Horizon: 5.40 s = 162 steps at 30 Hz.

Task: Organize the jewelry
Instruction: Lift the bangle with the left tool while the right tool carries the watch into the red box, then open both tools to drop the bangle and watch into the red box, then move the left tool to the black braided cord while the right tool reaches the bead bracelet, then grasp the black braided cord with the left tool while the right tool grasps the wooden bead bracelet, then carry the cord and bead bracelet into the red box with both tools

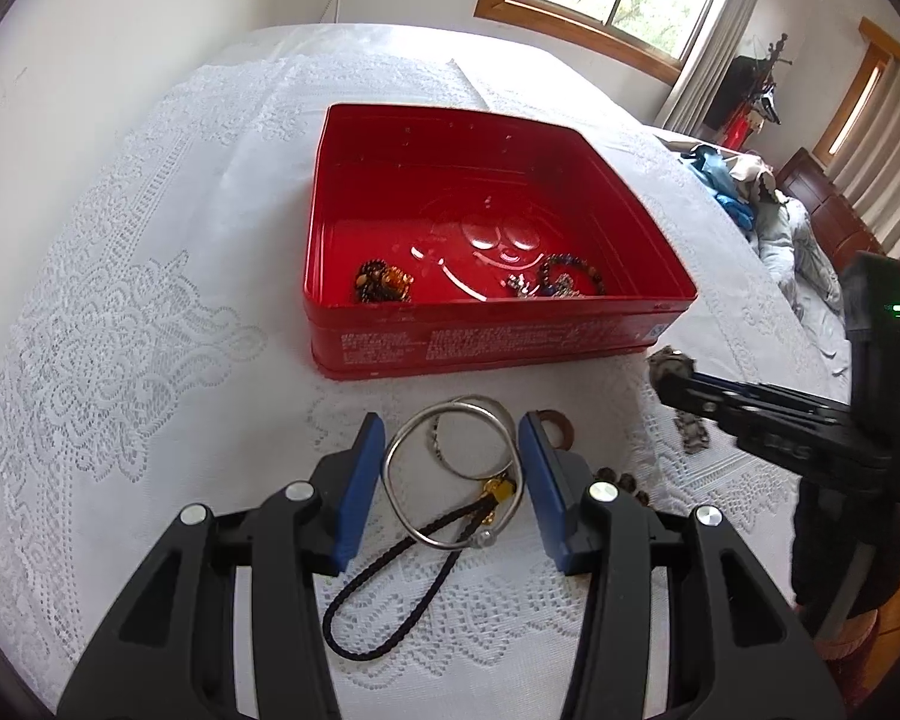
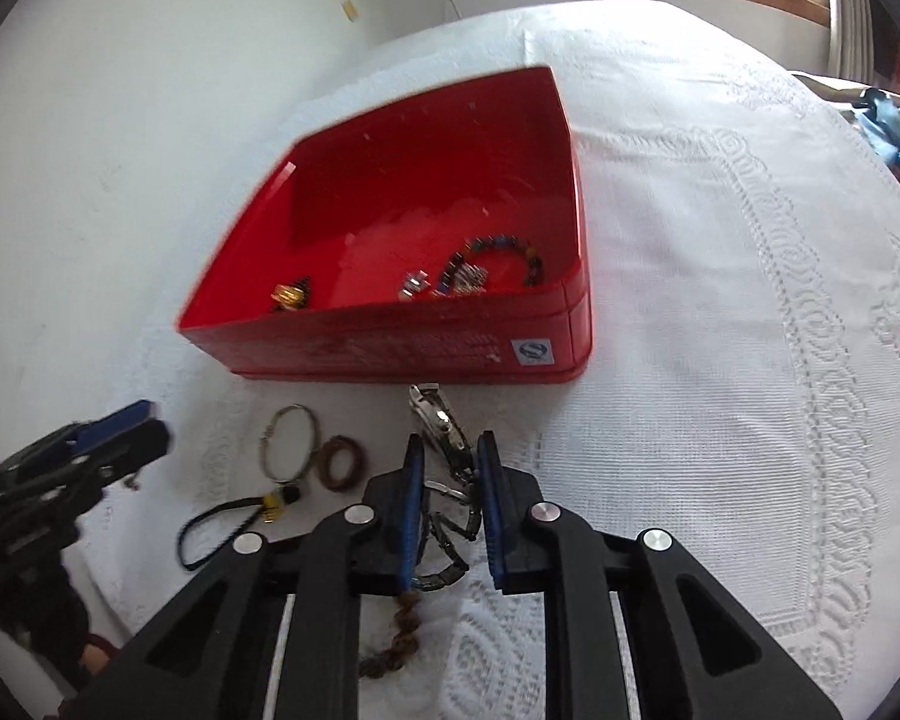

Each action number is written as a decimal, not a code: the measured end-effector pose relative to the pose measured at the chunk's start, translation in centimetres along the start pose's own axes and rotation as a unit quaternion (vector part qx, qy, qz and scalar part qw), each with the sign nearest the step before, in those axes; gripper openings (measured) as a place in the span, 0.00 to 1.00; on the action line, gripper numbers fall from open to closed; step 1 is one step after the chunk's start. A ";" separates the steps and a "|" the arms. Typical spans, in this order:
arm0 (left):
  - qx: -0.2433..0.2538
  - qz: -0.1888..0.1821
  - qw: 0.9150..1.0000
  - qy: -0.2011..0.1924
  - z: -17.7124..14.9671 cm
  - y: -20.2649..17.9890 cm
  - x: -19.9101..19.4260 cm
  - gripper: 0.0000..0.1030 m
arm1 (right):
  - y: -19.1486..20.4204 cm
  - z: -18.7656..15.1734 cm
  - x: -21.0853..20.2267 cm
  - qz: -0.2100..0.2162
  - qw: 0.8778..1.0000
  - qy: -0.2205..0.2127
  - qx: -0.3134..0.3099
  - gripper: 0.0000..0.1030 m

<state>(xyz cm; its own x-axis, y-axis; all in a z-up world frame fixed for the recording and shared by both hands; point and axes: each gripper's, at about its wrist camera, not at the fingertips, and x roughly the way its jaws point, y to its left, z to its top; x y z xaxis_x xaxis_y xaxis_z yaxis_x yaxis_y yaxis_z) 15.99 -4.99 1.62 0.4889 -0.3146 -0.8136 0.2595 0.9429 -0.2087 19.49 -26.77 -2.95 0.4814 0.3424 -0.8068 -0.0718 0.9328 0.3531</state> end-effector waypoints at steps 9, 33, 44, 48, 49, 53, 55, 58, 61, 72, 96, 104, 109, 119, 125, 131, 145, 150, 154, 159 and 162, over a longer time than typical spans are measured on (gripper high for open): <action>0.004 -0.003 0.999 -0.034 4.5 -1.1 -0.6 0.44 | 1.6 4.5 -4.2 0.045 0.997 -0.056 -0.005 0.17; -0.026 0.020 0.999 -0.009 10.1 0.8 6.8 0.58 | 2.4 9.7 3.3 -0.004 0.999 -0.045 -0.017 0.20; -0.018 0.017 0.999 -0.046 3.2 1.1 -0.6 0.59 | 2.1 3.5 -2.2 0.025 0.998 -0.061 -0.019 0.21; -0.022 0.025 0.998 -0.047 0.5 1.7 -1.8 0.59 | 1.8 0.8 -3.1 0.035 0.998 -0.056 -0.018 0.21; -0.022 0.028 0.998 -0.047 0.2 1.8 -1.9 0.61 | 1.8 0.0 -3.4 0.036 0.998 -0.056 -0.019 0.21; -0.020 0.058 0.997 -0.046 -2.3 2.4 -2.1 0.64 | 1.5 -2.5 -3.7 0.033 0.998 -0.048 -0.019 0.21; -0.021 0.062 0.997 -0.039 -3.4 2.7 -1.7 0.64 | 1.3 -3.4 -3.5 0.033 0.998 -0.042 -0.019 0.21; -0.023 0.064 0.997 -0.026 -4.6 3.1 -1.1 0.64 | 1.2 -4.8 -2.9 0.033 0.999 -0.029 -0.021 0.21; -0.019 0.072 0.997 -0.014 -5.6 3.3 -0.4 0.64 | 1.2 -5.7 -2.1 0.031 0.999 -0.014 -0.024 0.21; 0.009 0.071 0.997 0.009 -5.8 2.5 2.4 0.70 | 1.6 -6.6 0.3 0.041 0.998 0.026 -0.026 0.21; 0.031 0.062 0.997 0.032 -5.5 1.2 4.2 0.85 | 2.6 -6.6 1.0 0.032 0.998 0.050 -0.032 0.35; 0.061 0.064 0.995 0.054 -4.8 -0.3 6.4 0.83 | 2.8 -6.0 2.2 0.016 0.997 0.047 -0.051 0.21; 0.070 0.061 0.994 0.049 -4.8 -0.9 6.2 0.59 | 2.8 -5.7 2.6 0.007 0.997 0.046 -0.062 0.11; 0.054 0.055 0.996 0.050 -5.8 -0.7 4.9 0.03 | 2.3 -6.3 1.7 0.034 0.996 0.065 -0.044 0.11; 0.032 0.023 0.998 0.056 -6.8 0.1 3.8 0.02 | 2.3 -7.3 0.9 0.040 0.995 0.078 -0.042 0.11; 0.022 0.007 0.999 0.034 -6.9 0.1 1.5 0.02 | 2.7 -7.4 -1.6 0.056 0.995 0.064 -0.045 0.11; 0.035 -0.007 0.999 -0.003 -5.2 -1.5 -2.3 0.02 | 4.6 -5.3 -6.5 0.010 0.996 0.030 -0.082 0.11; 0.041 -0.009 0.999 -0.015 -4.1 -2.0 -3.4 0.02 | 5.0 -4.1 -8.0 -0.020 0.995 0.020 -0.099 0.11; 0.041 -0.009 0.999 -0.026 -2.4 -2.2 -4.0 0.02 | 5.3 -2.5 -8.6 -0.036 0.994 0.006 -0.102 0.11; 0.041 -0.006 0.998 -0.049 0.3 -2.5 -4.9 0.02 | 5.5 0.0 -9.7 -0.037 0.994 -0.012 -0.100 0.11; 0.042 -0.002 0.997 -0.063 2.1 -2.9 -5.3 0.02 | 5.5 1.7 -10.2 -0.039 0.994 -0.024 -0.099 0.11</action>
<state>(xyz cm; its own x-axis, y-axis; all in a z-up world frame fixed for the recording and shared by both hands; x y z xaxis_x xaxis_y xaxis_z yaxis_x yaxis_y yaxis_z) 14.39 -6.25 7.63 0.5862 -0.3350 -0.7376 0.3285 0.9306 -0.1616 15.64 -25.32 8.03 0.5336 0.2671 -0.8024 -0.2015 0.9616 0.1861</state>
